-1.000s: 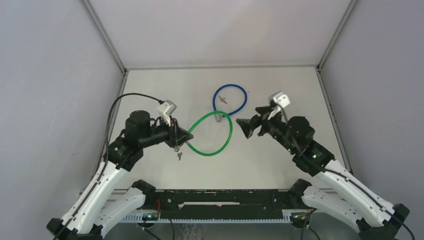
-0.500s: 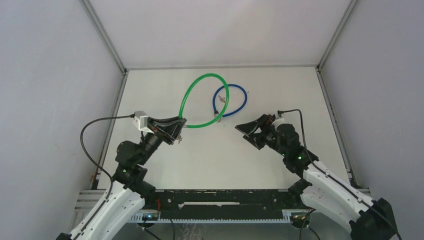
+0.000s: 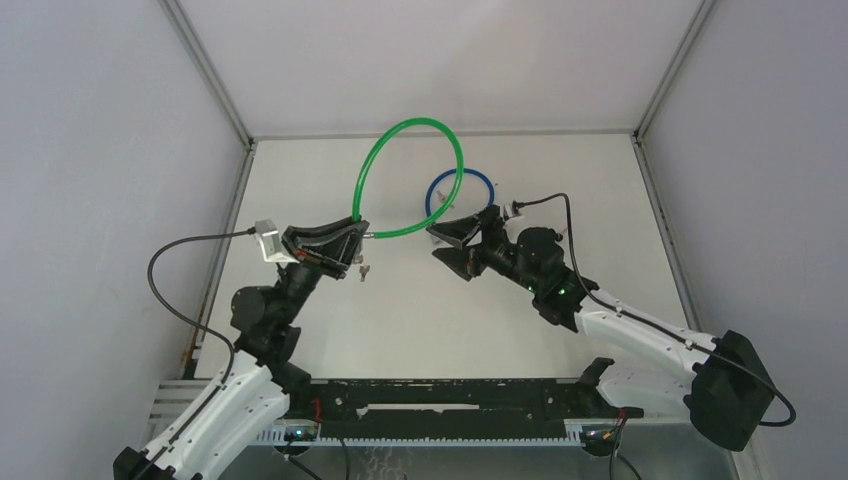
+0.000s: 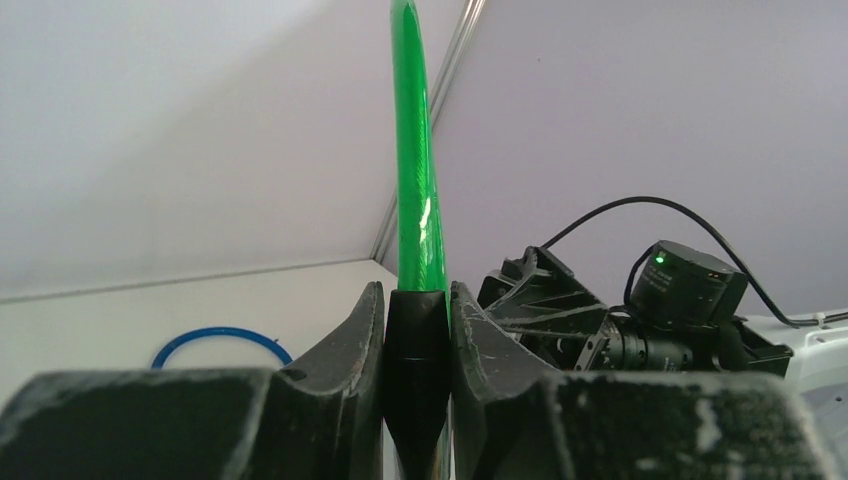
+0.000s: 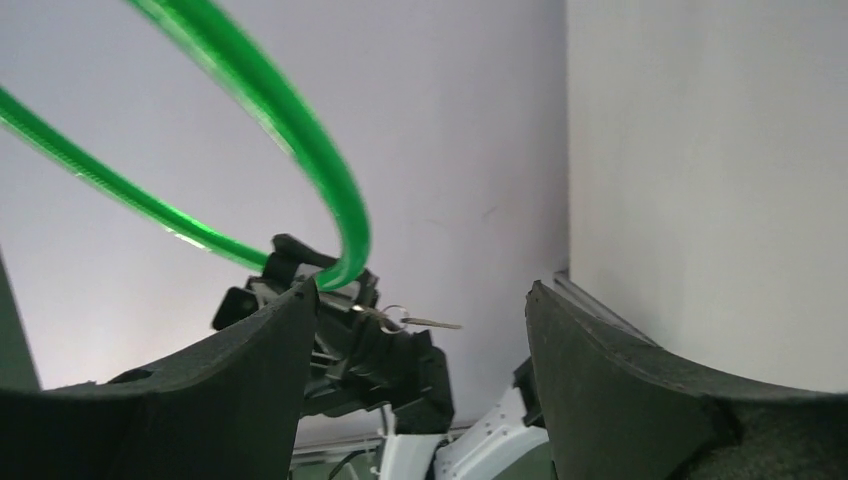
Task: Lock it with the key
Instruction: Lock the lock.
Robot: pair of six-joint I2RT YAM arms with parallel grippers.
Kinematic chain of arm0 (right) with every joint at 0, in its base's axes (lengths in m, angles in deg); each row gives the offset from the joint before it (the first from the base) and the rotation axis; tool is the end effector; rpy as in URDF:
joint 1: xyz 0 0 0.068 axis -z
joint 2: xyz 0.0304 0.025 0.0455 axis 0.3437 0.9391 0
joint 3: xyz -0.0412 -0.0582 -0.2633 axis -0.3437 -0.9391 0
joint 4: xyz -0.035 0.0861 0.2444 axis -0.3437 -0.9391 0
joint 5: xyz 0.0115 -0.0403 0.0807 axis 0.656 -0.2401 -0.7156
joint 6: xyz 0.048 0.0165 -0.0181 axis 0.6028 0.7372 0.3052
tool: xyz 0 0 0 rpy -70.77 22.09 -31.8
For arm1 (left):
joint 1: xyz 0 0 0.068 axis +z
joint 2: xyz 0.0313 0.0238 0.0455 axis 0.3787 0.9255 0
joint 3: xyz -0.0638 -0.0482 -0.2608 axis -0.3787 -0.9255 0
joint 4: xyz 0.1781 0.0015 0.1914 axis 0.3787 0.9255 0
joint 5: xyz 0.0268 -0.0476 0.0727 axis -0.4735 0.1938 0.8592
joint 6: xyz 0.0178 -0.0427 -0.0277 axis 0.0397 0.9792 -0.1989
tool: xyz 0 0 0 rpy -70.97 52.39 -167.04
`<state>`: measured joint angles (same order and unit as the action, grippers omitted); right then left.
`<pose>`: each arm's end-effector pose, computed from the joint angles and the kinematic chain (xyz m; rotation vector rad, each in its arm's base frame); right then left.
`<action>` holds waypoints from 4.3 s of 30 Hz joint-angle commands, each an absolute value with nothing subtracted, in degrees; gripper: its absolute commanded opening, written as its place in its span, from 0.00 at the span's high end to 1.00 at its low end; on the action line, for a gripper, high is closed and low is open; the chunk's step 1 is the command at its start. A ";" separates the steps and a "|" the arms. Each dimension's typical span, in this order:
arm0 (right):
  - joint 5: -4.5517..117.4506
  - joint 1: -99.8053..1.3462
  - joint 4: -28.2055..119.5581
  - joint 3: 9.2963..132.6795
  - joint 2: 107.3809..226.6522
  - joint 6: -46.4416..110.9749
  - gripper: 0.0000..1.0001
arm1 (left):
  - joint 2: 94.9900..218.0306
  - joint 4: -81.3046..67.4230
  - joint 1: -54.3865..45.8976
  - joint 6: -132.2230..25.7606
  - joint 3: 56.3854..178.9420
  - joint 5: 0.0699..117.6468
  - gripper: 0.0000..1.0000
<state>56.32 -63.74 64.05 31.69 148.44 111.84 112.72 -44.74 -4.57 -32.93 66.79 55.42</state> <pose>0.1794 0.1778 0.2775 0.6441 1.9803 1.6863 0.1231 -0.0703 0.3207 0.1454 1.1121 -1.0287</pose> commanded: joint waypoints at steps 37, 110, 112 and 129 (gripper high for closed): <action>58.22 -68.02 58.04 55.62 163.44 113.31 1.00 | 112.97 -46.88 -7.36 -40.62 65.34 54.74 1.00; 57.33 -62.52 66.61 58.37 158.64 78.56 1.00 | 111.80 -44.47 -6.74 -24.60 66.27 59.81 1.00; 57.69 -62.66 67.95 58.57 159.15 79.14 1.00 | 111.79 -44.76 -6.75 -24.79 66.24 59.26 1.00; 58.07 -64.99 70.24 62.59 164.31 79.11 1.00 | 114.03 -46.15 -6.73 -24.24 67.54 55.15 1.00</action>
